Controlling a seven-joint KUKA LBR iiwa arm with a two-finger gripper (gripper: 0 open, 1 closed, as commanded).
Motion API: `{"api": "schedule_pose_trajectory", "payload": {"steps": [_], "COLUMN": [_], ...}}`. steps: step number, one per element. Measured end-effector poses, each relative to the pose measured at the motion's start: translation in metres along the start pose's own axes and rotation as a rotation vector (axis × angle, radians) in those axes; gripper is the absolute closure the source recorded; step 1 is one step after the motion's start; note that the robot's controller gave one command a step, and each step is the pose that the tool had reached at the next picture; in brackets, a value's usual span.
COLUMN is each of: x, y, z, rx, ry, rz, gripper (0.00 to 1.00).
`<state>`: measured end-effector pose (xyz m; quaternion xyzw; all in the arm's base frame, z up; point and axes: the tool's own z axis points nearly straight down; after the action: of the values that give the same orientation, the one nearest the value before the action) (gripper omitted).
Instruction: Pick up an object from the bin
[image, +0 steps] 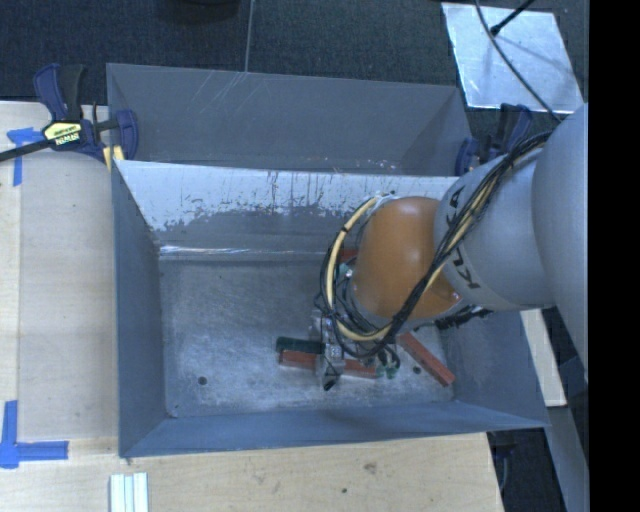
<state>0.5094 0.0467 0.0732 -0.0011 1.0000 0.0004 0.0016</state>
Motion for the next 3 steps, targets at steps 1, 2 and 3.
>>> {"api": "schedule_pose_trajectory", "payload": {"steps": [1, 2, 3], "x": [0.002, 0.003, 0.005], "y": [-0.060, -0.109, -0.111], "z": [-0.001, -0.005, -0.003], "rx": [-0.001, -0.004, 0.001], "ry": [-0.007, -0.005, 0.000], "rz": [-0.009, -0.041, -0.042], "gripper": [1.00, 1.00, 0.00]}}
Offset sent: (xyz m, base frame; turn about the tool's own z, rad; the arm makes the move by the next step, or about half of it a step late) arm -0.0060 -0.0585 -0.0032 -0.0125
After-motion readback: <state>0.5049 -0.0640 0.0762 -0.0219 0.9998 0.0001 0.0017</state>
